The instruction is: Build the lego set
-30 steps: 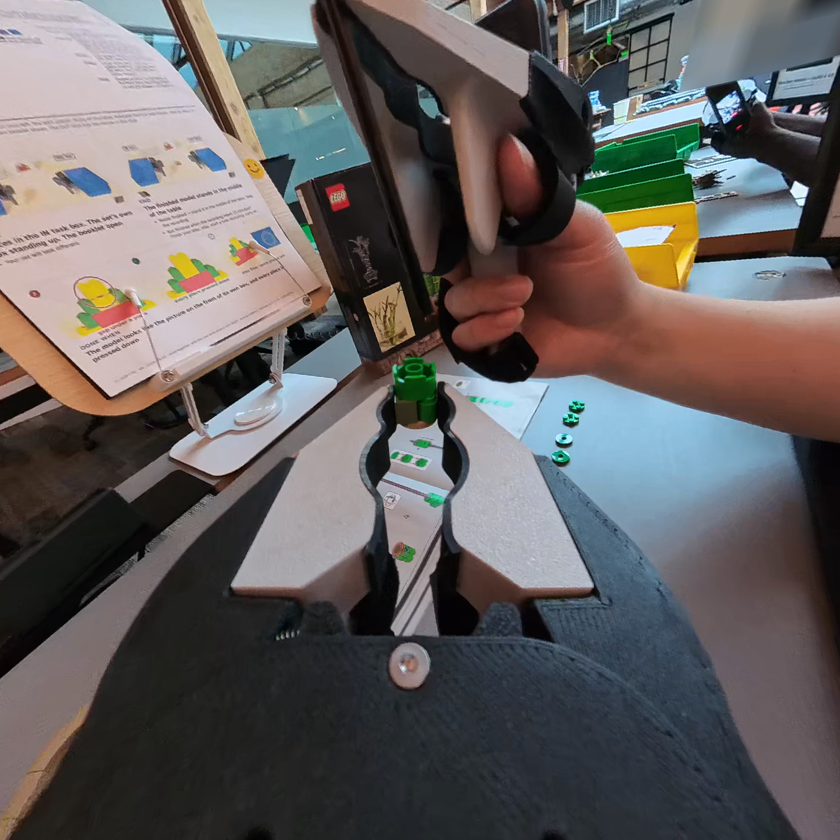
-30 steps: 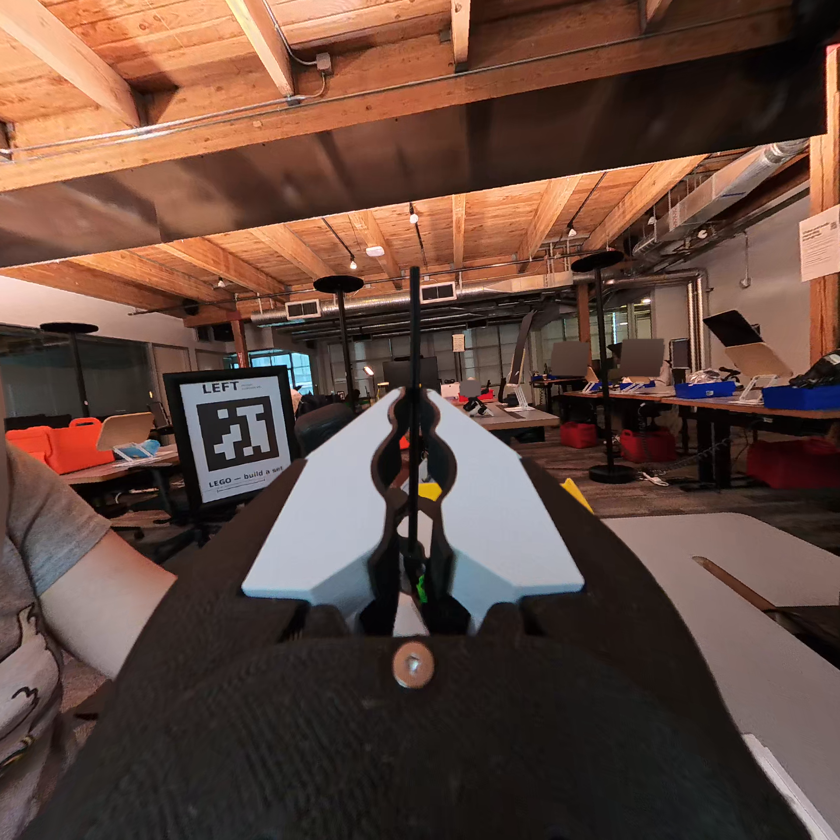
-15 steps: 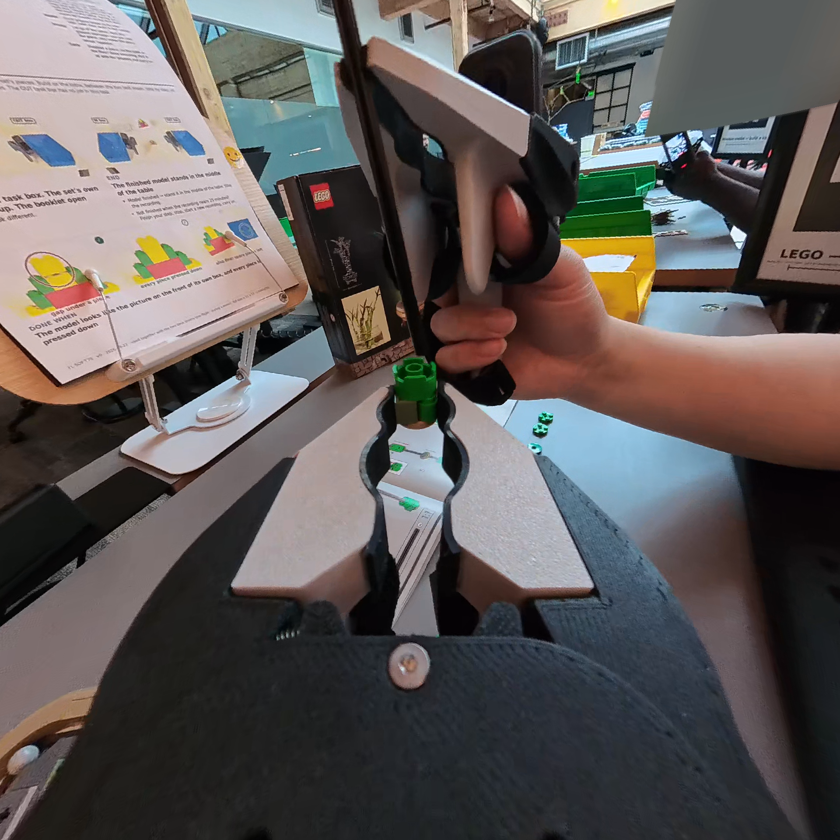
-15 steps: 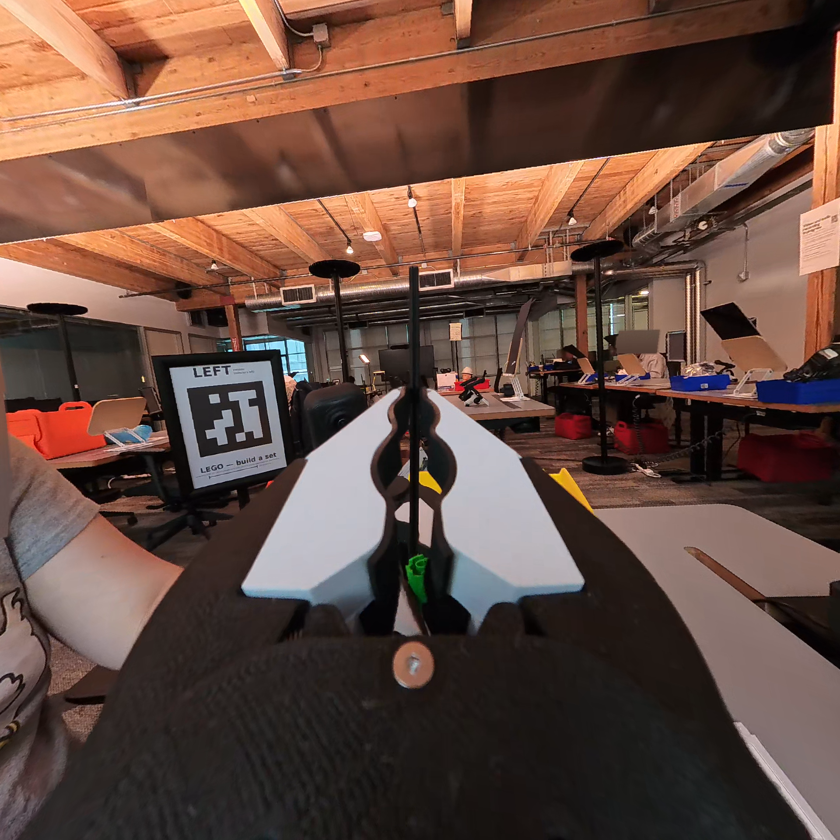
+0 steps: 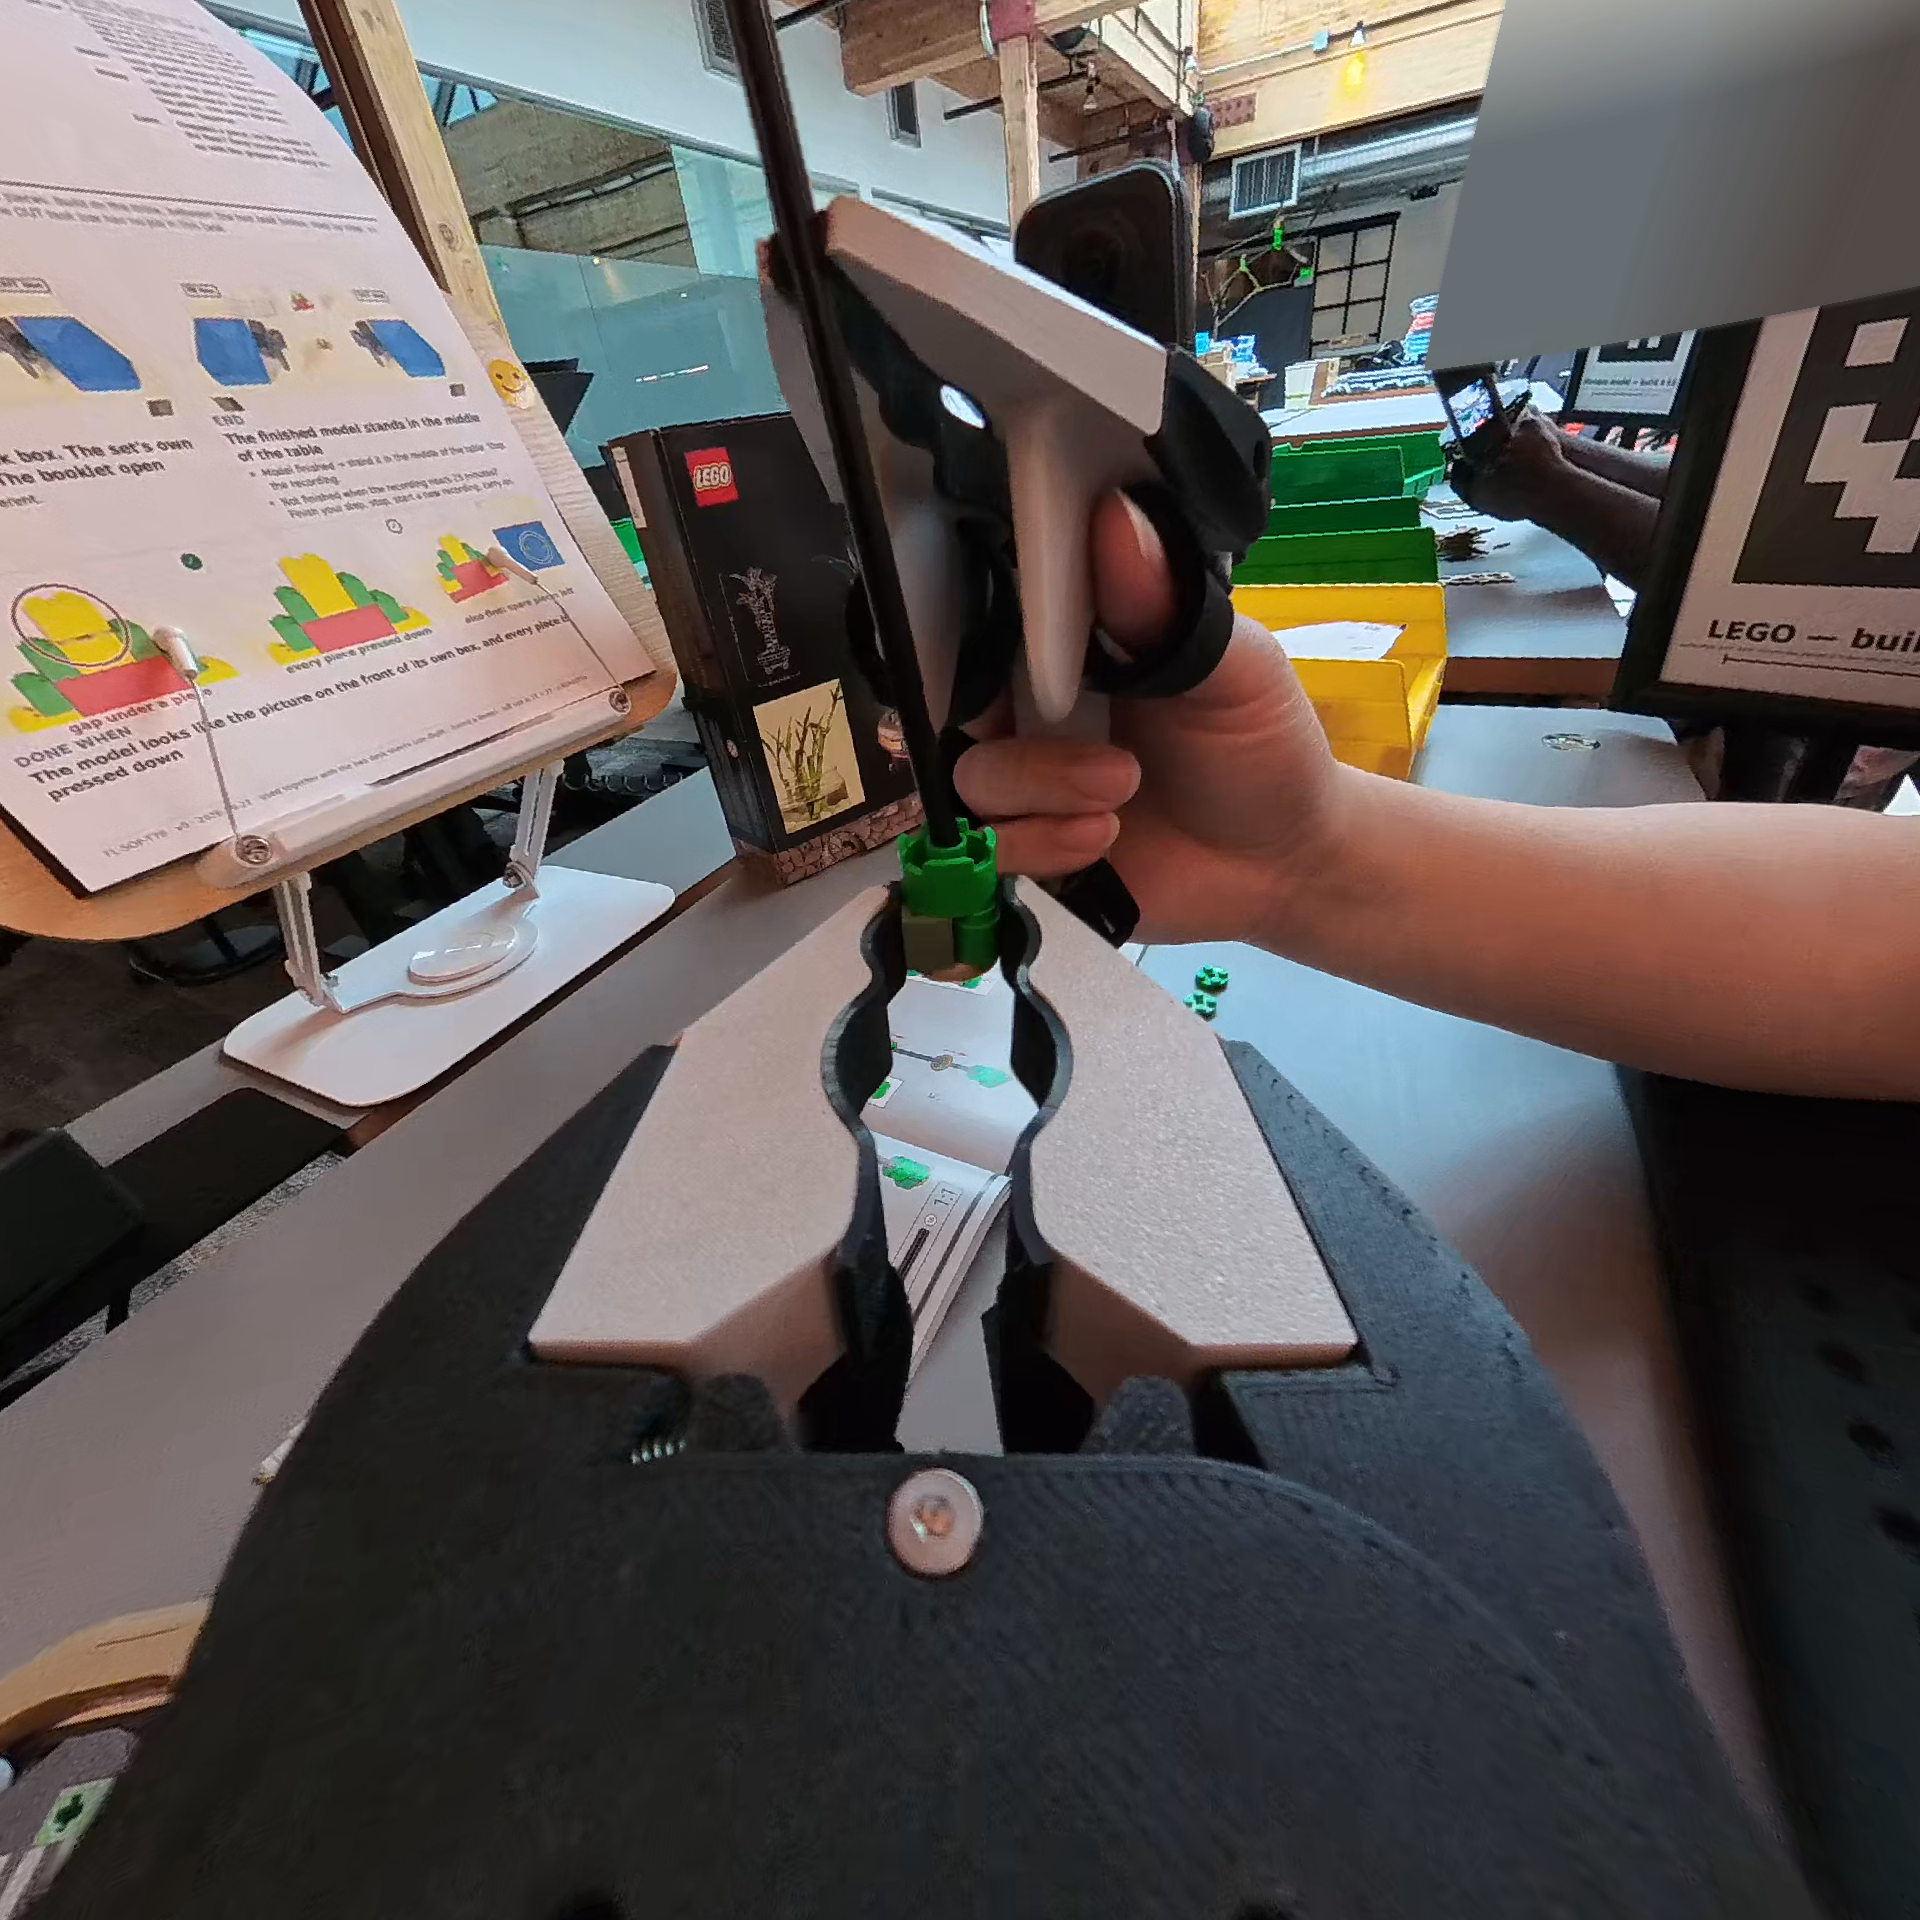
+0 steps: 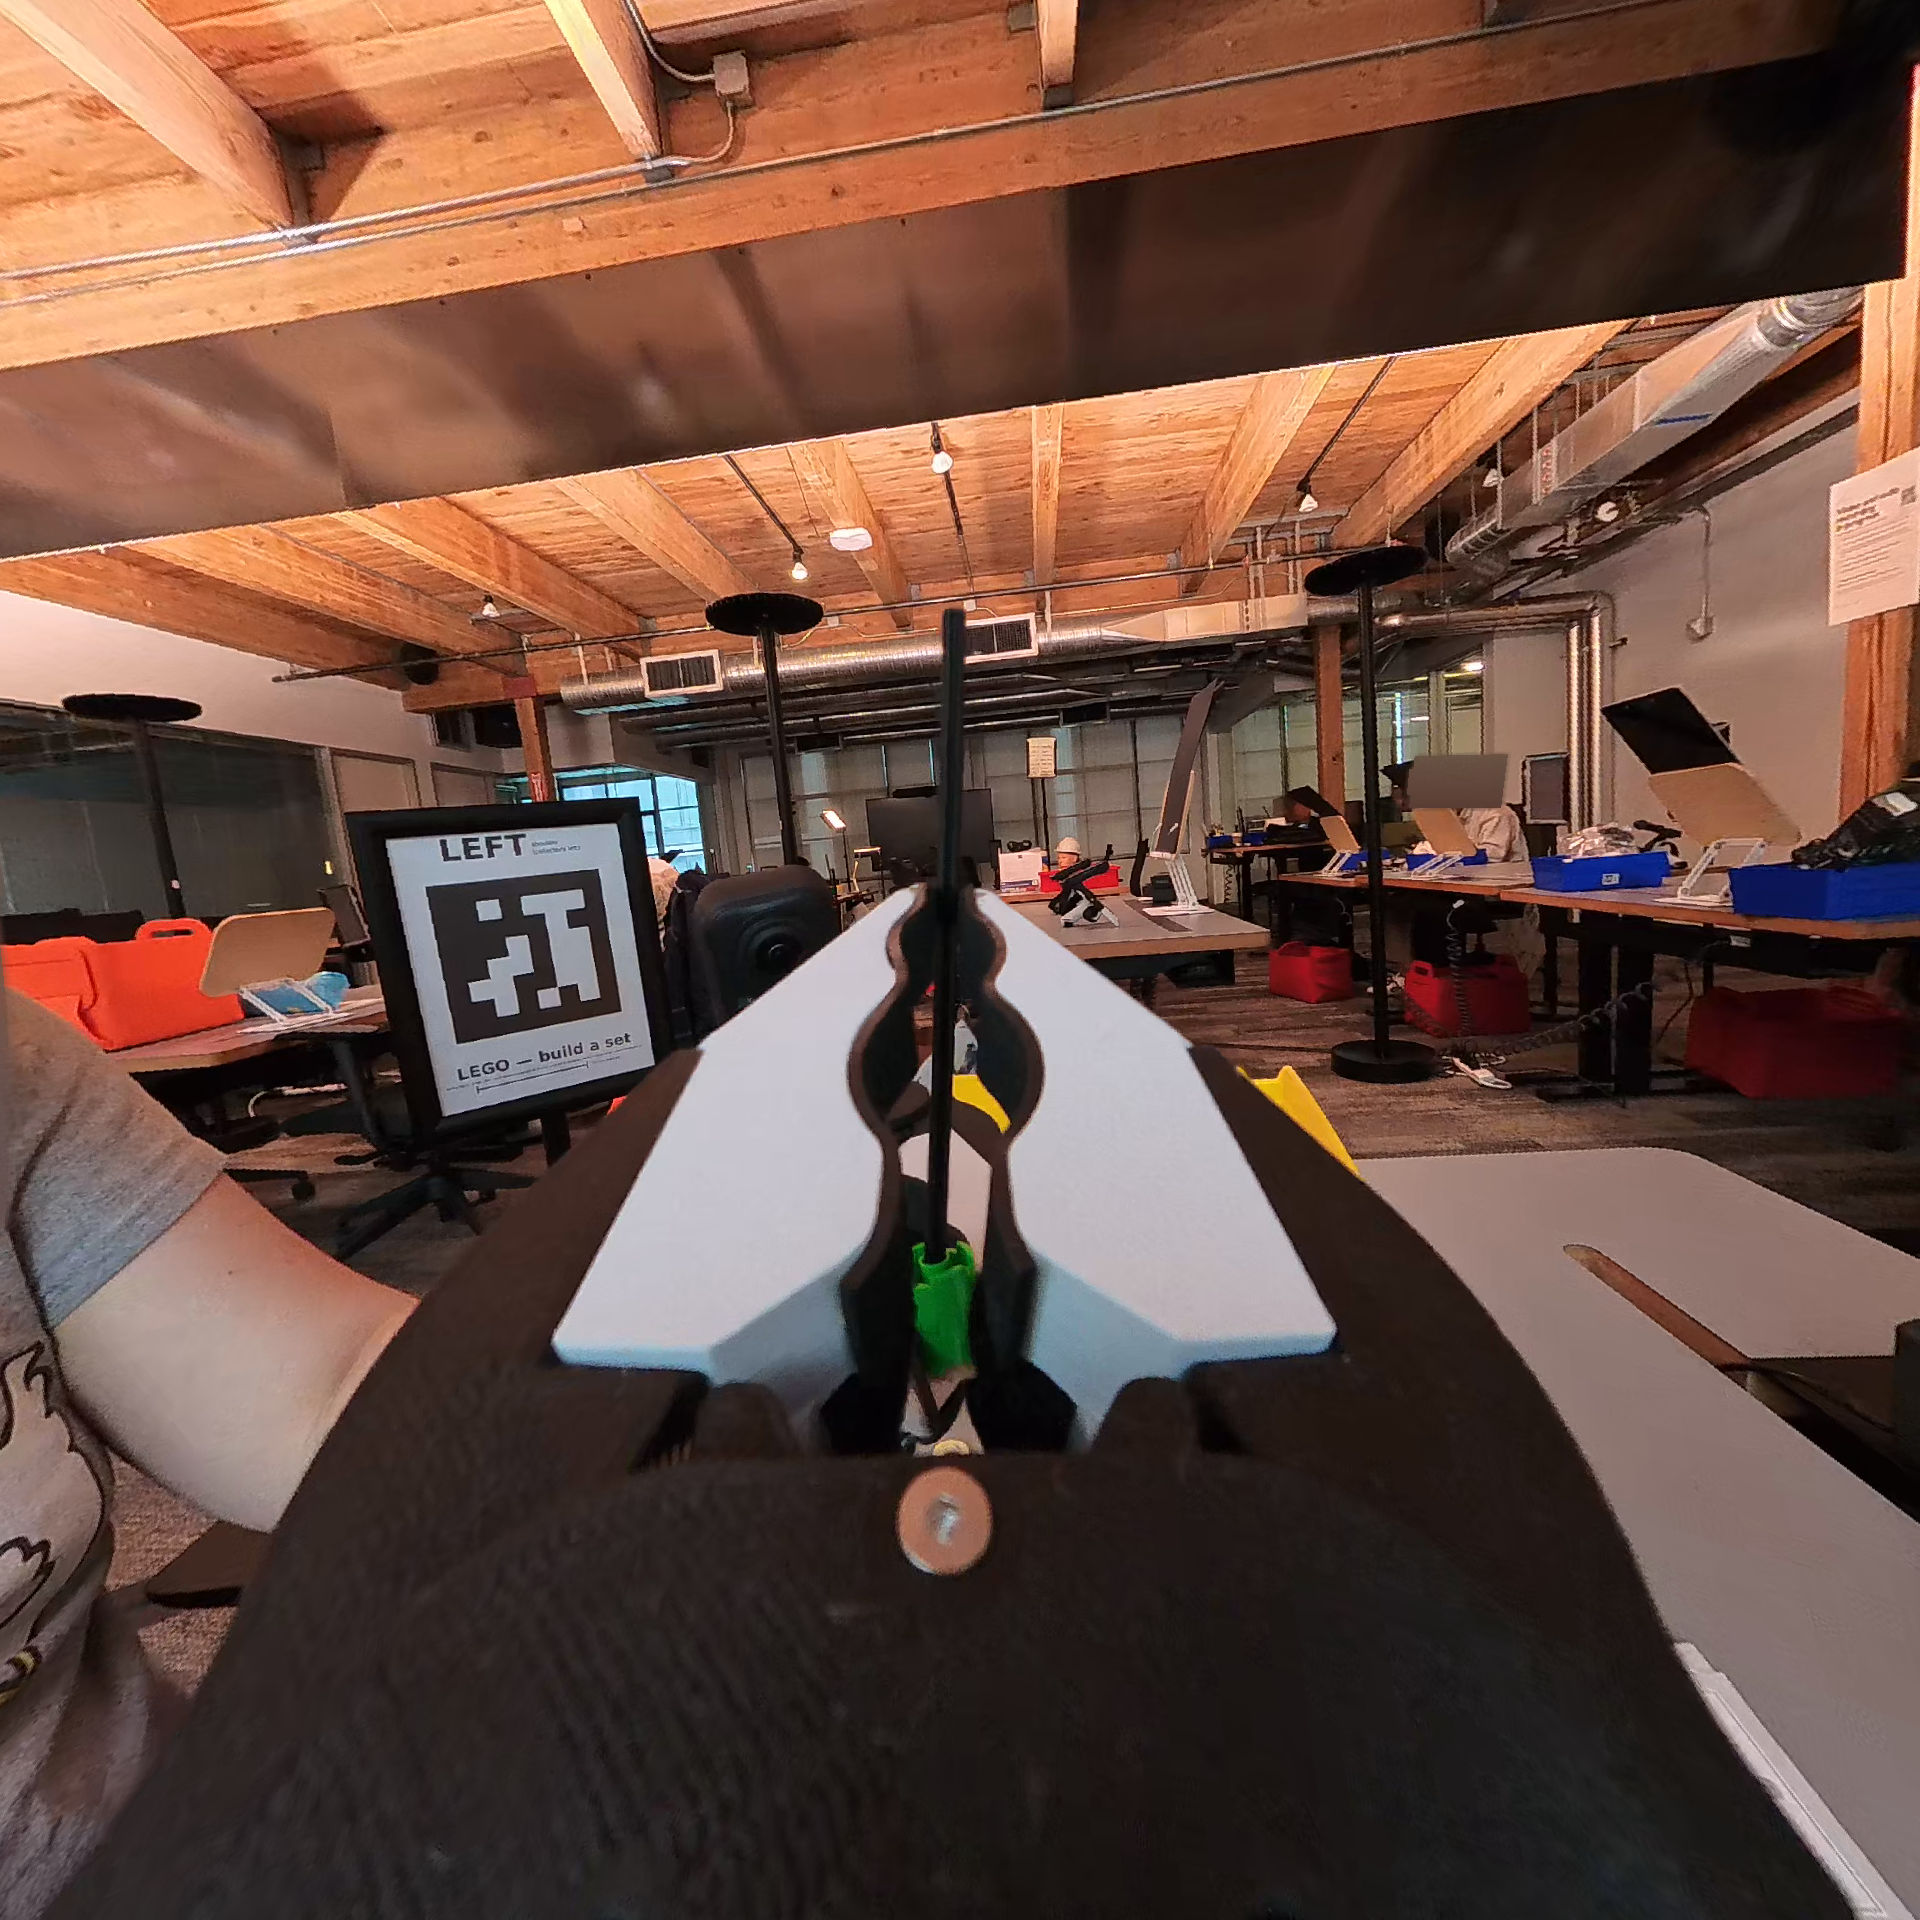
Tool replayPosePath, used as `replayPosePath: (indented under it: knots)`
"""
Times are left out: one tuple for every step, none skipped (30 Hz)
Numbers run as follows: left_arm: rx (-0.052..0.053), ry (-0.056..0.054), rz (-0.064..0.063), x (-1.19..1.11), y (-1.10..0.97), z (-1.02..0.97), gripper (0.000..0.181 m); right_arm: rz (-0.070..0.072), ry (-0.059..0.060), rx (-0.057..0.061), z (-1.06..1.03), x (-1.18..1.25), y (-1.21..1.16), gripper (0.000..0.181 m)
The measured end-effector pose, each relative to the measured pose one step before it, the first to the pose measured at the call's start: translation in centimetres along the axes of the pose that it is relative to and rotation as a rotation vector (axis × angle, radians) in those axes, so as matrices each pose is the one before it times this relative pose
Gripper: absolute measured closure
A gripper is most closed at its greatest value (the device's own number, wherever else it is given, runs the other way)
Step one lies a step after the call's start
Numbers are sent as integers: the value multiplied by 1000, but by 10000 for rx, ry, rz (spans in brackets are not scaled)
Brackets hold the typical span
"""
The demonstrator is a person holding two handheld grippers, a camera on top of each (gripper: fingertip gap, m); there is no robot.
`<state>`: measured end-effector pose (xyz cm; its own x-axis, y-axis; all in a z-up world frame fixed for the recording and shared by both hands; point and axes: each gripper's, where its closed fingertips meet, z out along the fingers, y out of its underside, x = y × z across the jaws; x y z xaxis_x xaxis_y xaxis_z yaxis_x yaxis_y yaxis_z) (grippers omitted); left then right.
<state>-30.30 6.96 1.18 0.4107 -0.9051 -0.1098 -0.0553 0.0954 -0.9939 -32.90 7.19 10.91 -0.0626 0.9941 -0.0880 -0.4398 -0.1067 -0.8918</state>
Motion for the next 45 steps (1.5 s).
replayPosePath:
  knots:
    - [3,16,-32,8,-10,-4,166,0,20,-9,-2,26,4,179]
    - [1,10,-30,12,-9,0,166,-10,3,-7,-5,-11,-10,179]
    - [0,16,-47,26,-18,12,166,-26,56,-8,-1,53,-16,179]
    - [-10,25,-87,30,0,21,166,-52,48,-15,-1,42,9,179]
    - [-9,53,-140,45,13,28,166,-67,24,-25,-4,-2,16,179]
    - [-5,112,-219,89,20,38,166,-101,44,-45,-19,31,45,179]
    - [-7,173,-298,152,28,54,166,-101,30,-67,-12,31,72,179]
    - [7,223,-334,193,8,35,167,-69,15,-49,-27,7,32,179]
    - [29,255,-322,221,-24,23,166,-35,-12,-32,-28,-5,10,179]
    - [43,220,-273,158,-40,-4,166,10,-26,-17,-40,14,-15,179]
    - [58,145,-200,62,-54,-39,166,38,-39,22,-62,8,-60,179]
    - [69,112,-149,26,-80,-58,166,49,-59,51,-81,-19,-88,179]
    - [59,106,-127,22,-67,-74,166,65,-83,57,-74,-42,-85,179]
    - [37,96,-105,32,-44,-71,166,72,-54,26,-65,3,-41,179]
    - [12,98,-81,53,-17,-47,166,53,-73,11,-44,-29,-16,179]
    - [-10,91,-50,73,21,-26,166,61,-58,-15,-23,-23,30,179]
    - [-26,19,-8,1,42,-11,166,29,54,-29,-32,135,51,179]
    - [-35,-71,32,-120,70,-6,166,7,102,-45,-24,180,85,179]
    - [-50,-111,57,-146,86,2,166,3,55,-57,-13,87,91,179]
    - [-61,-114,66,-153,102,3,166,-33,84,-66,12,112,111,179]
    - [-72,-121,68,-148,99,1,166,-28,159,-103,28,222,136,179]
    - [-83,-129,71,-169,122,5,167,17,115,-127,42,165,146,179]
    - [-82,-111,70,-135,110,-7,167,12,17,-121,64,-1,124,179]
    - [-73,-86,50,-123,94,-21,166,-4,51,-125,73,36,125,179]
    - [-79,-97,29,-167,89,-63,167,8,130,-135,69,158,148,179]
    - [-90,-104,42,-203,113,-87,166,37,110,-126,92,129,147,179]
    - [-79,-84,59,-179,100,-113,166,40,34,-104,104,20,124,179]
    - [-70,-57,42,-147,88,-100,166,13,-12,-85,104,-45,104,180]
    - [-70,-15,7,-104,94,-85,166,-26,-34,-85,109,-67,117,180]
    - [-50,3,-12,-81,73,-53,166,-64,-9,-61,71,-42,90,180]
    - [-26,-9,-24,-92,80,-34,166,-59,28,-55,42,38,86,180]
    - [-16,-9,-36,-87,64,-4,166,-40,27,-47,7,55,70,180]
    - [-18,11,-32,-41,66,19,166,-36,22,-42,-10,76,63,180]
    - [-22,11,-5,-4,46,16,166,-30,22,-23,-47,73,31,179]
    - [-23,-7,25,4,42,15,166,-13,8,-16,-53,73,25,179]
    - [-28,-22,32,-11,40,7,166,-22,21,-23,-66,66,25,179]
    - [-24,-20,26,0,25,18,166,-68,42,-22,-62,78,9,179]
    - [-11,-7,16,11,25,24,166,-97,10,-14,-68,13,-2,179]
    - [-4,15,1,46,6,9,166,-92,-48,-22,-52,-82,5,180]
    - [5,38,-10,63,3,14,166,-83,-46,-12,-71,-76,-27,179]
    - [17,54,-18,75,-24,6,166,-61,11,-11,-78,29,-34,180]
    - [24,62,-16,79,-33,-8,166,-33,3,-6,-88,29,-27,180]
    - [32,53,-3,71,-41,-19,166,-19,-41,14,-89,-21,-70,180]
    - [40,50,-1,64,-62,-23,166,-26,-46,31,-112,-42,-84,180]
    - [45,71,-3,102,-77,-34,166,-21,-73,39,-88,-75,-89,180]
